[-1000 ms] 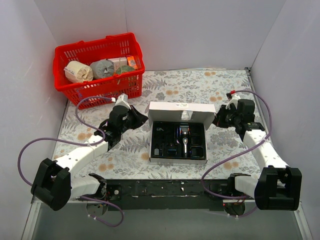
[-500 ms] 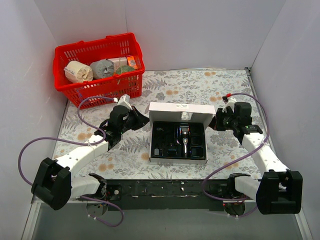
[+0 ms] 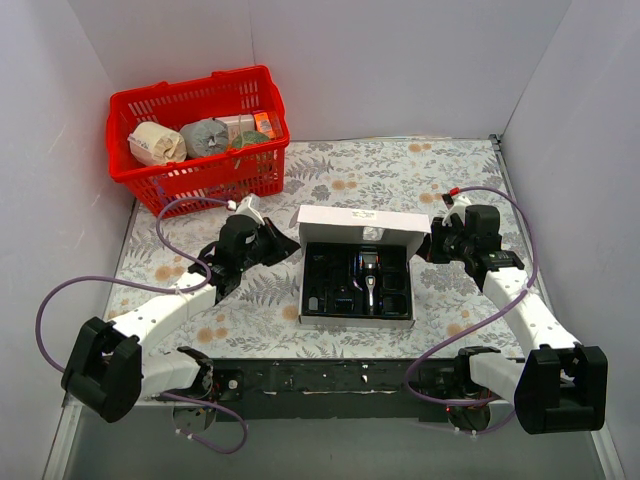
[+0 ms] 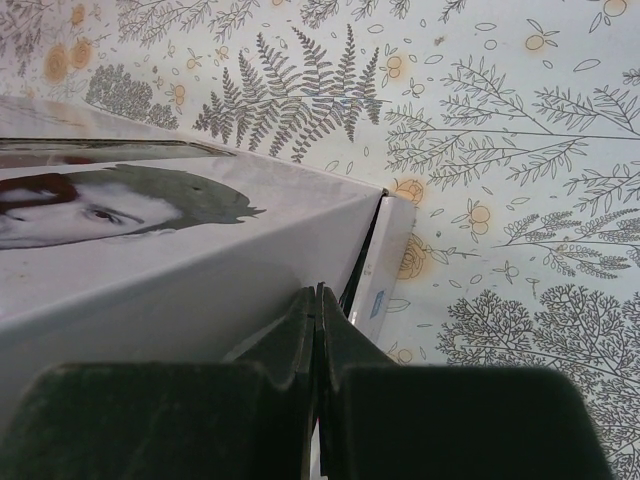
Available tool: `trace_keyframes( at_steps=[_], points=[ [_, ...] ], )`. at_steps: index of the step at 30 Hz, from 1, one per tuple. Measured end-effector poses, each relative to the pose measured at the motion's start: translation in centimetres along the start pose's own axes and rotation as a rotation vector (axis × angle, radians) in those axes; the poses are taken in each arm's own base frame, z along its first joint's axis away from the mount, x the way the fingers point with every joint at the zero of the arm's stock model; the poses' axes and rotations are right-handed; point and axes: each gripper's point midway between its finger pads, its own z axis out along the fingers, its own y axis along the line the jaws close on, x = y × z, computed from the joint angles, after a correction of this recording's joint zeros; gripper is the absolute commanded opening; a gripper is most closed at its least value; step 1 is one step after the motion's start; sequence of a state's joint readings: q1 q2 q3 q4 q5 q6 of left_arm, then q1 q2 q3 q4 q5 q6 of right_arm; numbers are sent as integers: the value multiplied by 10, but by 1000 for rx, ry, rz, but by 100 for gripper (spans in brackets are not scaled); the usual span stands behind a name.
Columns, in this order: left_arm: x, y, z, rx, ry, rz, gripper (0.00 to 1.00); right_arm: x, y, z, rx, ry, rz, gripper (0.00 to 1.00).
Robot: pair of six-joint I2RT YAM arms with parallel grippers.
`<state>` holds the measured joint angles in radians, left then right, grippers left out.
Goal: Sort the hair-cutting tools
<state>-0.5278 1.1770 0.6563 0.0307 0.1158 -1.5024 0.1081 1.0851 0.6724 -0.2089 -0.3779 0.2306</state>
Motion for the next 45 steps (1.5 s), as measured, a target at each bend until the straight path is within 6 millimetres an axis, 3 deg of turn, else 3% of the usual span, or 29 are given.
trace_keyframes(
  at_steps=[45],
  points=[
    [18, 4, -5, 11, 42, -5, 0, 6, -1, -8, 30, -6, -9, 1]
  ],
)
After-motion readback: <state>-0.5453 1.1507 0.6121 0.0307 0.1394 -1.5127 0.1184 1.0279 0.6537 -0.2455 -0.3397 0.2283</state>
